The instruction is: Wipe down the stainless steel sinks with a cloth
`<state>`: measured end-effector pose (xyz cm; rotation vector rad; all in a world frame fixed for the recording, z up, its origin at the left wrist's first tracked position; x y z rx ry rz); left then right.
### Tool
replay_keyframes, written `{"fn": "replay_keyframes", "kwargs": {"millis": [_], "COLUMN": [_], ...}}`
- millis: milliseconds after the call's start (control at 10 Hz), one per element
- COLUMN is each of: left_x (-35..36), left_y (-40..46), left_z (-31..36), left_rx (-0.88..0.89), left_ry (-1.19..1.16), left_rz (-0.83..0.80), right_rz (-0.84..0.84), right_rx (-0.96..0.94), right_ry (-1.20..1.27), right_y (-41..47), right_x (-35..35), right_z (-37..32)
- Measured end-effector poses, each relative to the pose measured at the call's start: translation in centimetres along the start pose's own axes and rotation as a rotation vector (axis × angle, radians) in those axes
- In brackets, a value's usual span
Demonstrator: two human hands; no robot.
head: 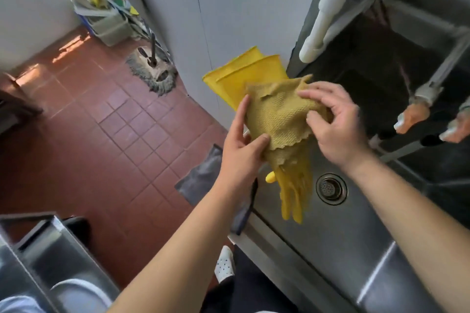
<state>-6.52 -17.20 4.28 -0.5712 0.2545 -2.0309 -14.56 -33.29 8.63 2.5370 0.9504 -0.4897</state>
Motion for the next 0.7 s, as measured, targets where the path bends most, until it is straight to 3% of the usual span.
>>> {"fn": "replay_keyframes", "kwargs": {"millis": [100, 200, 300, 500, 700], "left_x": [-2.5, -4.1, -4.7, -6.2, -9.3], "left_y": [2.3, 3.5, 4.0, 3.0, 1.1], "left_z": [-4.5, -6.5, -5.9, -2.9, -0.5], "left_rx": [-0.195, -0.254, -0.275, -0.16, 0.148], "left_ry": [0.227, 0.42, 0.44, 0.73, 1.198], "left_rz": [0.228, 0.227, 0.205, 0.118, -0.073], "right_rz": [-0.429, -0.662, -0.571, -0.575, -0.662], "right_rx": [0.066, 0.163, 0.128, 0.082, 0.108], "right_ry": [-0.593, -0.787, -0.739, -0.779, -0.824], "right_y": [-0.5, -2.7, -4.2, -3.6, -2.3], "right_x": [7.3, 11.1, 12.3, 12.2, 12.2], "right_z": [4.9, 9.0, 11.0, 11.8, 10.4]}}
Point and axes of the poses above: each hand's wrist, its own y-axis towards the middle knuckle, its own x-axis out of the palm, z = x × y, the point moved 3 cm from there along y, towards the middle knuckle, and after that the axes turned 8 degrees about z, right-handed, at the moved point
